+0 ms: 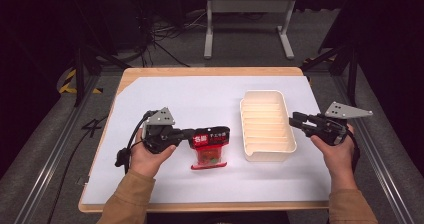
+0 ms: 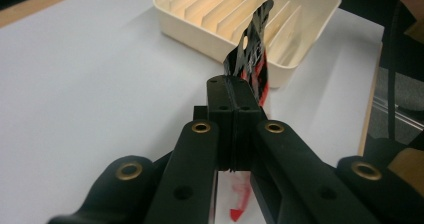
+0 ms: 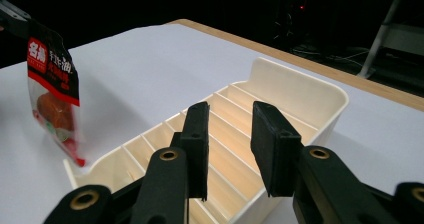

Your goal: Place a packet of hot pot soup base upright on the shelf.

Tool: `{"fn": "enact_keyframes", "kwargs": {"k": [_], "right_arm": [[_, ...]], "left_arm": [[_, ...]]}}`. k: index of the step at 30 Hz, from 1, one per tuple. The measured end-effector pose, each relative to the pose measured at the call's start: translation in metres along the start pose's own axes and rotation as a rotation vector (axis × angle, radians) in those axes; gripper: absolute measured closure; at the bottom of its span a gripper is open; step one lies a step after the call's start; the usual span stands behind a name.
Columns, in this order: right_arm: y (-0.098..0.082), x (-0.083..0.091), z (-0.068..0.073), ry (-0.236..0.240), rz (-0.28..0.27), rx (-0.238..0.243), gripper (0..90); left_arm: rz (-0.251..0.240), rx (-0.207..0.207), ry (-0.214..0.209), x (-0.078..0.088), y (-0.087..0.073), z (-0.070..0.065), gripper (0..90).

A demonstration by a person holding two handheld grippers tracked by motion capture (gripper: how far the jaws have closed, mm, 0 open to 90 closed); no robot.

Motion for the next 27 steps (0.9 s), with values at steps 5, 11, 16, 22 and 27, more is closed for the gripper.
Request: {"fn": "enact_keyframes", "kwargs": {"k": [5, 11, 16, 22, 27], "right_arm": [[0.005, 0.000, 0.010, 0.035, 0.003, 0.032, 70.5], [0.015, 0.000, 0.028, 0.087, 0.000, 0.071, 70.4], [0.024, 0.000, 0.045, 0.123, 0.003, 0.106, 68.4], [0.035, -0.004, 0.069, 0.170, 0.014, 0.151, 65.4], [0.043, -0.015, 0.093, 0.203, 0.017, 0.193, 58.0]], "left_arm": [[-0.024, -0.054, 0.009, 0.010, 0.008, -0.011, 90.0], [-0.056, -0.071, 0.029, 0.024, 0.014, -0.014, 90.0], [-0.061, -0.104, 0.011, 0.034, 0.017, -0.020, 90.0], [-0.059, -0.157, -0.009, 0.039, 0.023, -0.036, 90.0], [-0.065, -0.182, -0.010, 0.040, 0.026, -0.042, 90.0]]}}
Point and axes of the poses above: each handheld gripper's, and its own axes: x roughly backward along the jaws, y roughly out of its top, z roughly to its left, the point moved 8 cm from there along -x, roughly forward along the jaws, and after that the axes turned 6 degrees about z, right-handed, at the moved point
